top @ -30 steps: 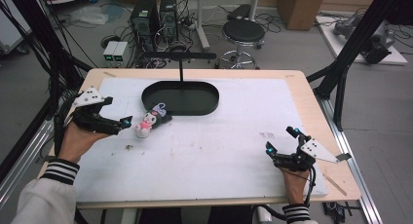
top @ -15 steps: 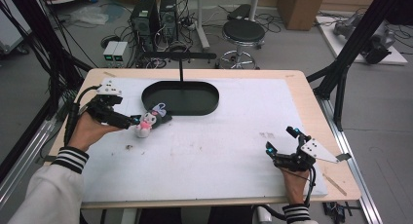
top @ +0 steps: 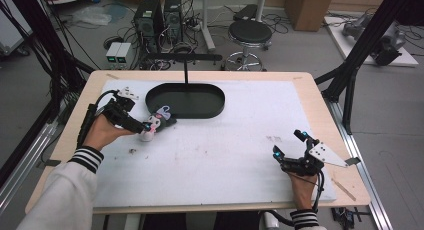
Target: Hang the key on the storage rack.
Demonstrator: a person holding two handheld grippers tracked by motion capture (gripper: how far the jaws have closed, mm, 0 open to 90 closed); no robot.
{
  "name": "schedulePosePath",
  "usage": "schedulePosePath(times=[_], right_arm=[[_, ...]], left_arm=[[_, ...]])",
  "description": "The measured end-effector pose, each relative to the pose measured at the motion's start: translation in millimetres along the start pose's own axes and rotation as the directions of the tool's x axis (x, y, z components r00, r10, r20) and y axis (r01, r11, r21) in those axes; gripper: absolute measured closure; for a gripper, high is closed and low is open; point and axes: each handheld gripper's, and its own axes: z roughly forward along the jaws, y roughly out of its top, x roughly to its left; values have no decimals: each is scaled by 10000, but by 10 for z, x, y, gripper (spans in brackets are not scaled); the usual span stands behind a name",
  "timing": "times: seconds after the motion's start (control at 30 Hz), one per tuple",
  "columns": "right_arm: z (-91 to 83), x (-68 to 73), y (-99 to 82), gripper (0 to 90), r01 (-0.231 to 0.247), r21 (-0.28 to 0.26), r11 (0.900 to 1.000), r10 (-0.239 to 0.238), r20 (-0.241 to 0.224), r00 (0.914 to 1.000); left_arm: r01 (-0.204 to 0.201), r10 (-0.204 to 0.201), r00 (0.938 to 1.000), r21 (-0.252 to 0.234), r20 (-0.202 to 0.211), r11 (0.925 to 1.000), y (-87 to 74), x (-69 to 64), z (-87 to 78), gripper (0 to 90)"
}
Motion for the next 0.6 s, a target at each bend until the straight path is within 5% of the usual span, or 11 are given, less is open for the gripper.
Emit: schedulePosePath(times=[0.6], right_arm=[[0,0,1,5,-15,12,10000,15,-2,10000]], left_arm=[[-1,5,10000,1193,-31,9929,44,-58,293,17]])
